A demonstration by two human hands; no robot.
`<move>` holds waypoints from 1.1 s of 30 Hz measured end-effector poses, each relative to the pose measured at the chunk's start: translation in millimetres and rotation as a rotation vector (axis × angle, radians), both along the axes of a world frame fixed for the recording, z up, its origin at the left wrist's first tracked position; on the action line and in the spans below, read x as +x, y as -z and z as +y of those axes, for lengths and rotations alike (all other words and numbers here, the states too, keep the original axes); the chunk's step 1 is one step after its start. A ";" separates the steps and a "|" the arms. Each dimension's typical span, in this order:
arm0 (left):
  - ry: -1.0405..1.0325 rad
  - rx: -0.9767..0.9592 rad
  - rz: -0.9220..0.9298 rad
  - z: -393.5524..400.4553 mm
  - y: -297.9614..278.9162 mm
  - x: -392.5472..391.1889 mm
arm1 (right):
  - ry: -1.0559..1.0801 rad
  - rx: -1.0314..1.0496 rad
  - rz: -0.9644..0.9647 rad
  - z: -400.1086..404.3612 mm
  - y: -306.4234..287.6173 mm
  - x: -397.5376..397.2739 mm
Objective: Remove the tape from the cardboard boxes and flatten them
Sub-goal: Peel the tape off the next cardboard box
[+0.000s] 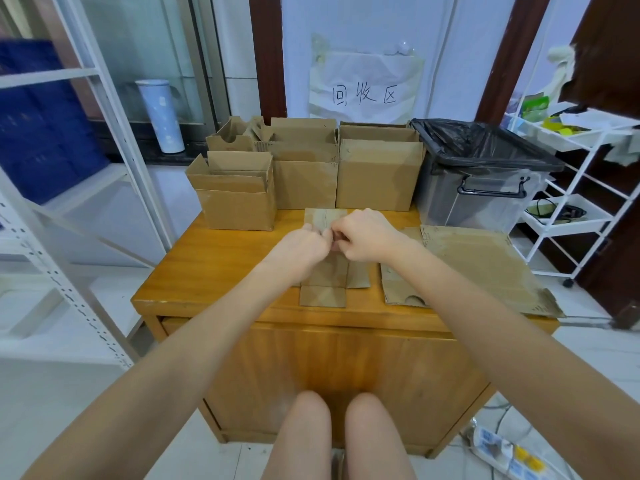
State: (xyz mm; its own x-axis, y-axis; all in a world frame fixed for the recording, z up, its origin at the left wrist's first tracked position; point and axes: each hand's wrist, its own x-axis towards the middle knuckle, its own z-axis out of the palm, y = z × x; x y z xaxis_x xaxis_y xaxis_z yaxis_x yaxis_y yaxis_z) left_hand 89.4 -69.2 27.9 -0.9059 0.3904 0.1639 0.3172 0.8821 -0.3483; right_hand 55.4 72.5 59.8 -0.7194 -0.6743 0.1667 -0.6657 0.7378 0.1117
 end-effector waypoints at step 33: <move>0.270 0.303 0.099 -72.4 -17.6 3.1 | 0.004 0.024 -0.104 -1.0 -7.5 -1.7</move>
